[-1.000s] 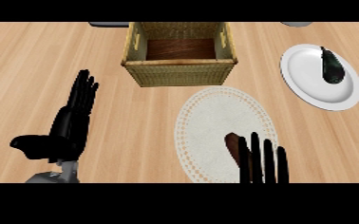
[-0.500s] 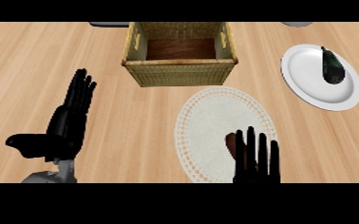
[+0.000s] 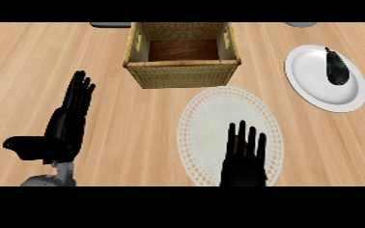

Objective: Pick the sweet potato from the placemat and place it in the basket

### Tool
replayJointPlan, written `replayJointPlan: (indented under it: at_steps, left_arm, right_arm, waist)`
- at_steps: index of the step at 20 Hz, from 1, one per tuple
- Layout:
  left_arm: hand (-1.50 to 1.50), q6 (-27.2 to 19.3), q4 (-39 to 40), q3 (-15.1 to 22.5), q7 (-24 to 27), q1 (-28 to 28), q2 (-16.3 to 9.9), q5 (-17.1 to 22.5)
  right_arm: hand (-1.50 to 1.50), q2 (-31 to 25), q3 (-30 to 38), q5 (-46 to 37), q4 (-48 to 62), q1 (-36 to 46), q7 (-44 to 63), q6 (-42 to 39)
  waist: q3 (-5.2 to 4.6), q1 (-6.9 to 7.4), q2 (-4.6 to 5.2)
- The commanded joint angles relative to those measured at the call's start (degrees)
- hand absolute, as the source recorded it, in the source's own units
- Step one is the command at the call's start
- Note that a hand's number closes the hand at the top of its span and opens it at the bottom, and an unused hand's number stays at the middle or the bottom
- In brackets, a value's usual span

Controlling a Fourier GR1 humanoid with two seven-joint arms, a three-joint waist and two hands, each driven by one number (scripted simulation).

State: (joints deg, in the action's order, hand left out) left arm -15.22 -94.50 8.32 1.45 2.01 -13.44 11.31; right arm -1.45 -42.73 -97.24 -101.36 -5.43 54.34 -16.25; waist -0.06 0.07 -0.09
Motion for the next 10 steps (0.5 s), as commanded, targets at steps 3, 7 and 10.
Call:
replayJointPlan:
  at_steps: [3, 7, 10]
  left_arm:
    - [0.0, 1.1, -1.0, -0.5, 0.5, -2.5, 2.2, -1.8]
    - [0.0, 1.2, -2.9, -1.1, -1.7, -1.2, 2.2, -3.1]
    - [0.0, 0.2, 2.8, -1.3, -0.8, 3.1, 4.5, -4.4]
  right_arm:
    - [-1.5, -0.7, 3.0, 0.7, 1.8, 0.4, -0.6, 1.4]
    - [-1.5, 0.7, 1.2, 0.2, 4.9, -1.2, 0.5, 4.7]
    - [-1.5, -2.0, 6.4, 2.1, 2.9, 1.6, -3.0, 3.7]
  waist:
    - [0.06, -0.05, 0.06]
    - [0.07, -0.04, 0.05]
    - [0.06, -0.23, 0.11]
